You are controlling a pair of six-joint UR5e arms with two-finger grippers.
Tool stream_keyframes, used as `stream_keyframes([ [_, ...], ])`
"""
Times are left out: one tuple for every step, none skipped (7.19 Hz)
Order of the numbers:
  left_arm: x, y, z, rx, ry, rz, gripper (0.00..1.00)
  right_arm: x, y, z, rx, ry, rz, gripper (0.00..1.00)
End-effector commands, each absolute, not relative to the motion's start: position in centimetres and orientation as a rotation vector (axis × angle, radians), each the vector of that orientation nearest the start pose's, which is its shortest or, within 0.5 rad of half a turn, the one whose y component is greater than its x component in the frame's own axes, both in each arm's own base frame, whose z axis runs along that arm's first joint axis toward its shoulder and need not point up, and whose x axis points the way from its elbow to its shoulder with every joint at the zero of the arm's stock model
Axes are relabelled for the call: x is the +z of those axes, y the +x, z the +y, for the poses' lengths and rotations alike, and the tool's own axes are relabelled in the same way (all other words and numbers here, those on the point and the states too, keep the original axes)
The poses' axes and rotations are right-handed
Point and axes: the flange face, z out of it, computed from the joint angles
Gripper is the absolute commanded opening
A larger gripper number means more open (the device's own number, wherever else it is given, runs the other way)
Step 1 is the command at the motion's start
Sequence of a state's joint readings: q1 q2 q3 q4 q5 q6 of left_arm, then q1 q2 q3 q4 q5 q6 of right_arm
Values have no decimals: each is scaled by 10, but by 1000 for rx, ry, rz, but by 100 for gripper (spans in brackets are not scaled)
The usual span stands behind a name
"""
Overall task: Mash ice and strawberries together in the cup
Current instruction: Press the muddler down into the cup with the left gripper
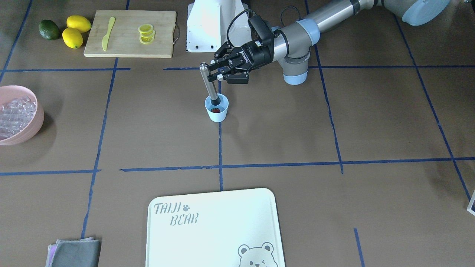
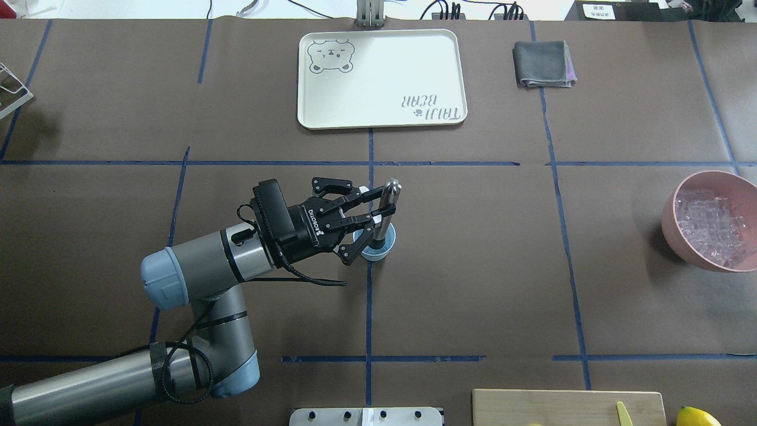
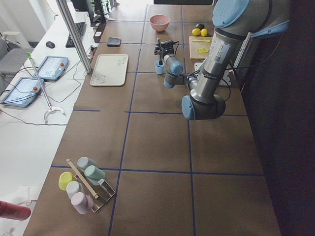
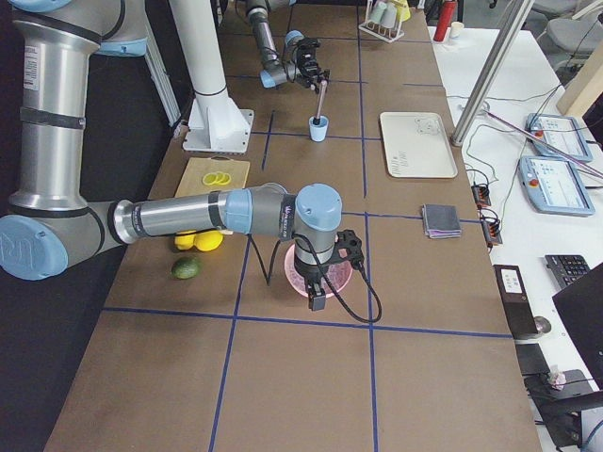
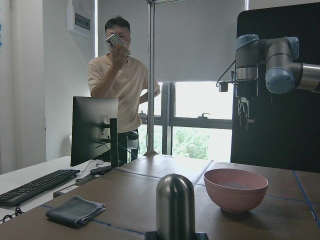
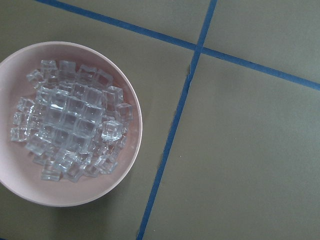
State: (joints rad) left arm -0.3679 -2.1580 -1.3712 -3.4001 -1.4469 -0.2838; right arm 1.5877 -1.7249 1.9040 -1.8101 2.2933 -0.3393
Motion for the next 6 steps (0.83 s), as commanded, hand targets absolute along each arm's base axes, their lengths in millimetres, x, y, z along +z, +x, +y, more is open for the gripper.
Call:
stream_keyframes([
  [247, 538, -352, 358, 1672, 1450, 0, 595, 74, -413, -286, 68, -724, 99],
  [252, 541, -353, 357, 1671, 1450, 0, 595, 74, -413, -286, 68, -724, 99],
  [251, 541, -353, 351, 1674, 1449, 0, 595, 74, -413, -286, 68, -724, 99],
  [246, 541, -353, 347, 1678, 1455, 0, 594, 74, -413, -287, 69, -724, 99],
  [238, 539, -355, 337, 1690, 1461, 0, 593, 74, -414, -286, 71, -725, 99],
  [232, 533, -358, 321, 1703, 1462, 0, 594, 74, -414, -286, 70, -724, 99],
])
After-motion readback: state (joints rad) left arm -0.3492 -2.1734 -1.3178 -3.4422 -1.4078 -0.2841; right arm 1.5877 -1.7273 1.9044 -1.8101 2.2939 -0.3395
